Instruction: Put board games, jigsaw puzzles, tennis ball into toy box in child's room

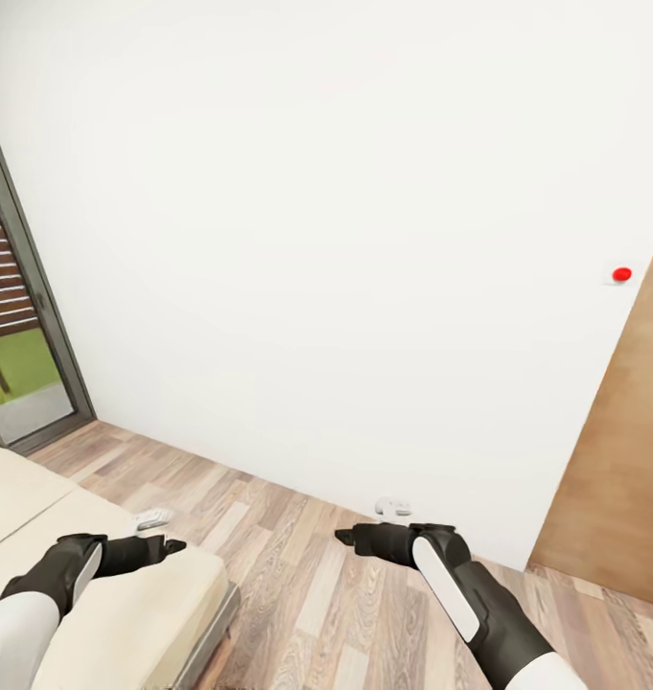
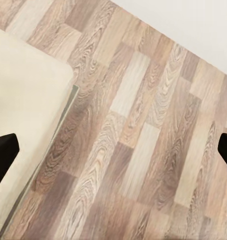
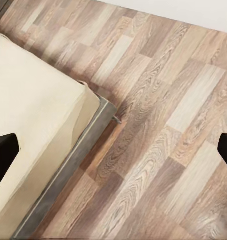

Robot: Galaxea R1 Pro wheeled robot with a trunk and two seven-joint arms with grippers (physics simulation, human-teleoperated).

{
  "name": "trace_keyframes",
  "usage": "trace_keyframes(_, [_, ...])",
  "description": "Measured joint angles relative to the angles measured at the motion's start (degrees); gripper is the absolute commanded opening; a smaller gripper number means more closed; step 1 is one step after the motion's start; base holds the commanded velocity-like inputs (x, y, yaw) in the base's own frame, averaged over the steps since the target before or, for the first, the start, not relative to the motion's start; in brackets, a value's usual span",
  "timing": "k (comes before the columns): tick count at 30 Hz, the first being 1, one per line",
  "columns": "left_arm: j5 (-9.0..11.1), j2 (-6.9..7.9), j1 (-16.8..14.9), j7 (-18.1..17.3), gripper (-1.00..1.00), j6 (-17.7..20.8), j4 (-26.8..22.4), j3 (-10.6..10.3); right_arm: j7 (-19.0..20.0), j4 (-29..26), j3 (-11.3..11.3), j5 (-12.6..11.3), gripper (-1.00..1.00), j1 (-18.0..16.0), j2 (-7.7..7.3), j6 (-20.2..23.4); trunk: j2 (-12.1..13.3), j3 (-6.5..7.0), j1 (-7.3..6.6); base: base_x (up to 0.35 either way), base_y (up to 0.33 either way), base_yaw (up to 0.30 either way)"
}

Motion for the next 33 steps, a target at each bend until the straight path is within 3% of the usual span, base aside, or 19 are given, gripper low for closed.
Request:
trace_keyframes(10, [-0.2, 0.33, 0.0, -1.1, 1.00, 0.8, -1.8, 0.6, 0.0, 0.2, 0.2, 0.0, 1.00, -0.1, 0.65, 0.3, 0.0, 0.00, 0.00, 0.007, -0.055, 0.287])
trace_keyframes(27, [-0.2, 0.33, 0.0, -1.0, 1.00, 0.8, -1.9, 0.7, 0.0, 0.2, 0.3, 0.0, 1.00, -0.1, 0.72, 0.1, 0.0, 0.00, 0.00, 0.000, -0.266, 0.241])
trace_keyframes(33, [-0.2, 0.30, 0.0, -1.0, 1.00, 0.9, -1.9, 0.7, -0.1, 0.3, 0.4, 0.0, 1.00, -0.1, 0.76, 0.0, 0.0, 0.00, 0.00, 0.000, -0.099, 0.271])
